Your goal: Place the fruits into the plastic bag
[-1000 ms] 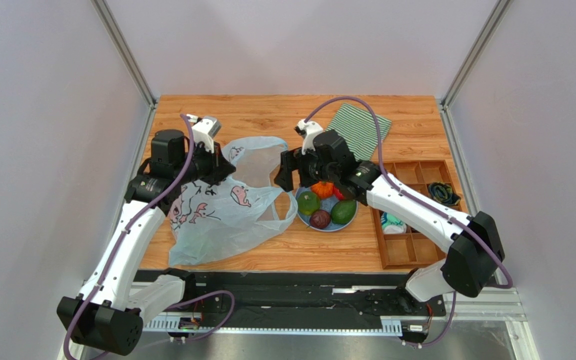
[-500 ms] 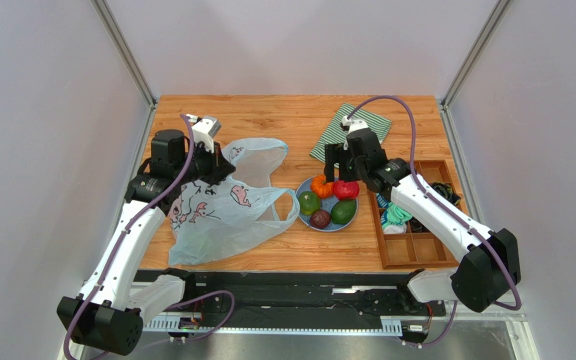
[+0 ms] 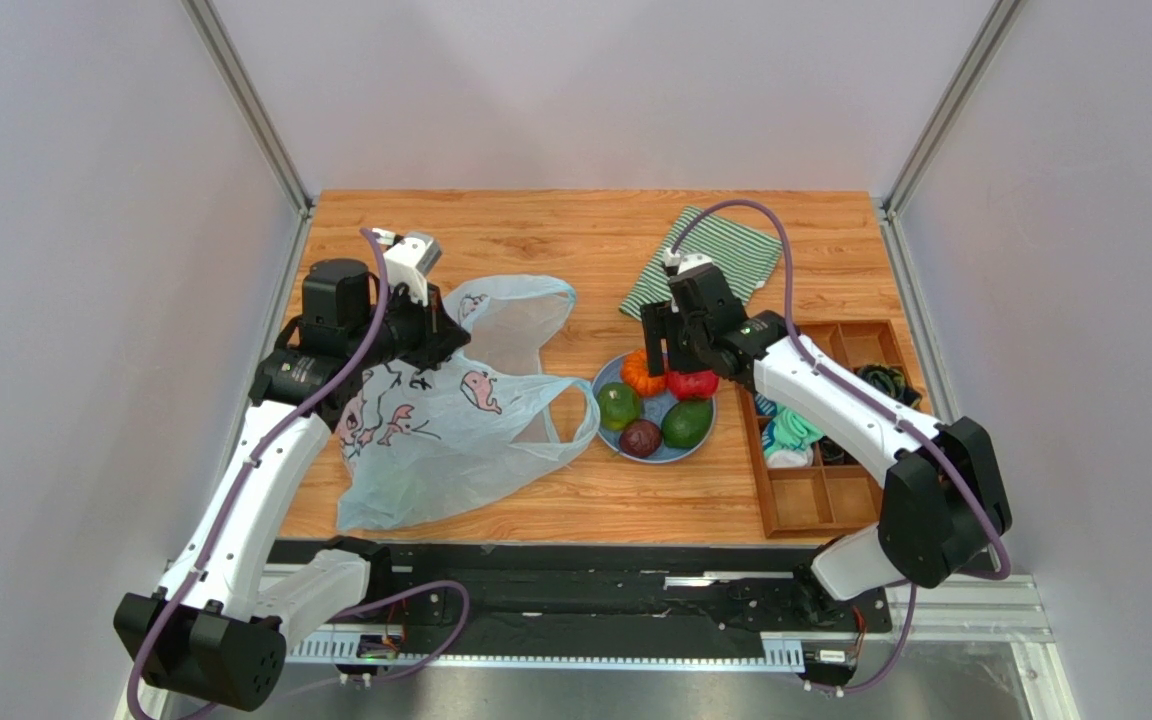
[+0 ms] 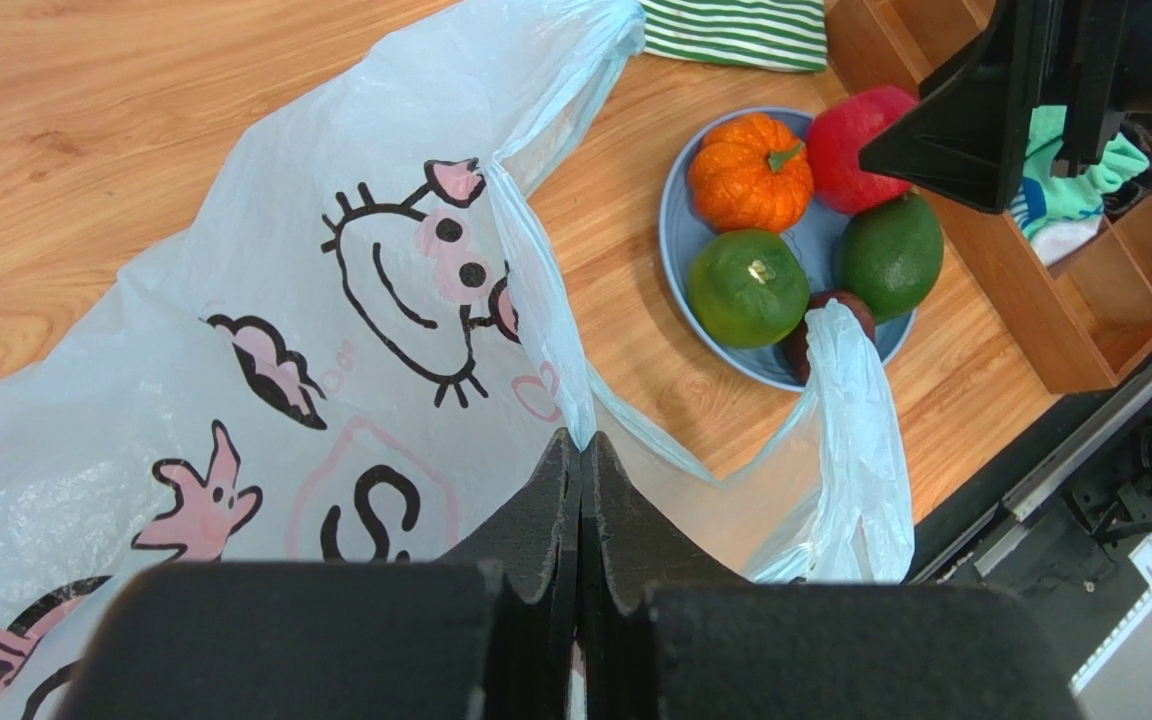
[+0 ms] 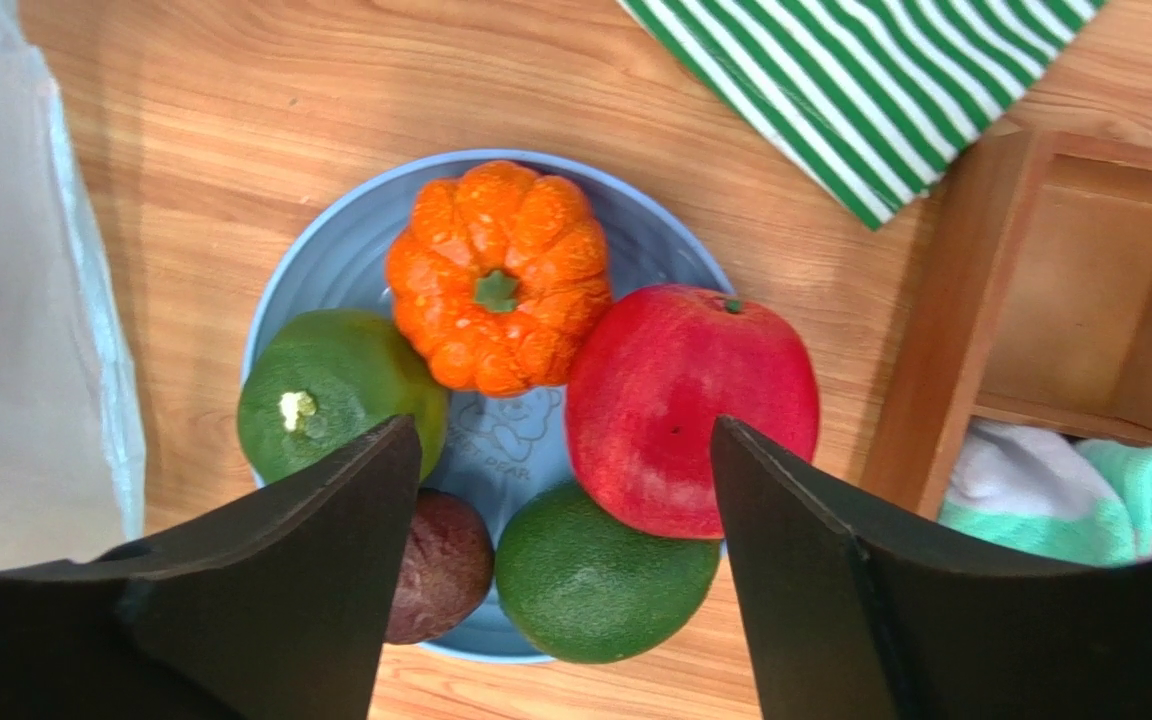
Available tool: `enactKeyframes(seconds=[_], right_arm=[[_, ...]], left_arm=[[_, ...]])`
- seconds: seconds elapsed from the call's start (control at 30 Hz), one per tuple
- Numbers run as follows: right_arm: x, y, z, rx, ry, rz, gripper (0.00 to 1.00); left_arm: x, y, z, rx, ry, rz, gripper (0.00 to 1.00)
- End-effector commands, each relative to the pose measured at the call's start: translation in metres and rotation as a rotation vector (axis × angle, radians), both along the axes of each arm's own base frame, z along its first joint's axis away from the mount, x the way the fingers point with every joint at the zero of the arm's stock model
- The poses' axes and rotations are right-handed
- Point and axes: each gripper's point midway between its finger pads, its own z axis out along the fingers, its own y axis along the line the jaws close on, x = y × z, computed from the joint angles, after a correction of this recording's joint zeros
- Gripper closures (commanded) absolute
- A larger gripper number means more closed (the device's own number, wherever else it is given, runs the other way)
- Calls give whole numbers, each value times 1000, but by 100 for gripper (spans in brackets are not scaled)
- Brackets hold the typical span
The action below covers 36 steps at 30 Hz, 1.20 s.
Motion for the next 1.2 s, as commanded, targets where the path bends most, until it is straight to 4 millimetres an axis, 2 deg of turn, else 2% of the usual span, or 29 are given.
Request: enactKeyframes(seconds=[0.0,0.13,0.33,0.57,1.17], right_arm=[[9,-13,26,-29,-86,-56,20],[11,-21,16,-39,-65,-84,9],[15,-27,-5,-13,4,-93,2],[14,-17,-25,59,85,-53,1],[8,-31,-57,10,168,-101,1]], left_arm=[[4,1,16,-4,-53,3,100],[3,1,16,-4,-52,1,100],[3,1,17,-4,-53,3,100],[3,1,16,-4,-52,3,100],[4,1,16,-4,-49,3,100]])
